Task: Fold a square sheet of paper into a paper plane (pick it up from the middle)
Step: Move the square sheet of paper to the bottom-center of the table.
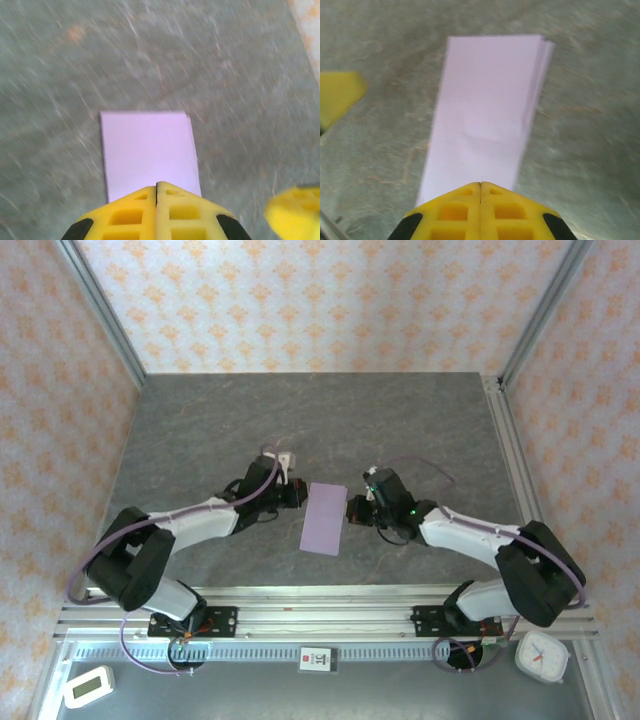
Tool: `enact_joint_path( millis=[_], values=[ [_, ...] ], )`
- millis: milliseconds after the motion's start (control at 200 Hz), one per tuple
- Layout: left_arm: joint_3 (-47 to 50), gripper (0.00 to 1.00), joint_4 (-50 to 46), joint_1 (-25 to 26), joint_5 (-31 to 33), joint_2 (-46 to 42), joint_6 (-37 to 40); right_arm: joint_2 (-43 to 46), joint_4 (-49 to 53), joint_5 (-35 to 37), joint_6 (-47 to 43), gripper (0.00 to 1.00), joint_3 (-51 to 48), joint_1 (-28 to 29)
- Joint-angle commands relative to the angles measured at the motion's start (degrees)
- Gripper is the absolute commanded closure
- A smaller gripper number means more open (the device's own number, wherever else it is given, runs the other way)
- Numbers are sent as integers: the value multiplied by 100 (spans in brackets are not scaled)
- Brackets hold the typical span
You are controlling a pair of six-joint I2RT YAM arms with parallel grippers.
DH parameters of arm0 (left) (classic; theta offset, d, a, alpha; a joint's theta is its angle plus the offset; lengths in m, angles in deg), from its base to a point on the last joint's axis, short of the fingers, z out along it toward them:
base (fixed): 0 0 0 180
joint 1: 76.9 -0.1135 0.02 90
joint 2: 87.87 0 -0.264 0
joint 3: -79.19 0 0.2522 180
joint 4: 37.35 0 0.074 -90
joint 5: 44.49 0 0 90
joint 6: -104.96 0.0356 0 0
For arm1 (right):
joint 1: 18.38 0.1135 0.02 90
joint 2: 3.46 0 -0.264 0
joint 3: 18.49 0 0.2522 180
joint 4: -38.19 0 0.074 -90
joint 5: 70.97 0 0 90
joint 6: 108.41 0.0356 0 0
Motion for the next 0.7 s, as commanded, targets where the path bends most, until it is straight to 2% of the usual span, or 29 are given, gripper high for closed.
enact_joint_path(
  millis=[0, 110, 305, 696],
  values=[
    [344, 100, 456, 285, 83, -196, -363, 183, -103, 197, 322, 100, -263, -35],
    [644, 100, 613, 539, 125, -242, -498, 147, -274, 188, 461, 100, -442, -63],
    [936, 100, 672, 936, 318, -365, -609, 53, -502, 126, 495, 91, -548, -64],
    [1256, 100, 715, 1366, 824, -74, -951, -4, -656, -35, 281, 90, -539, -119]
  ],
)
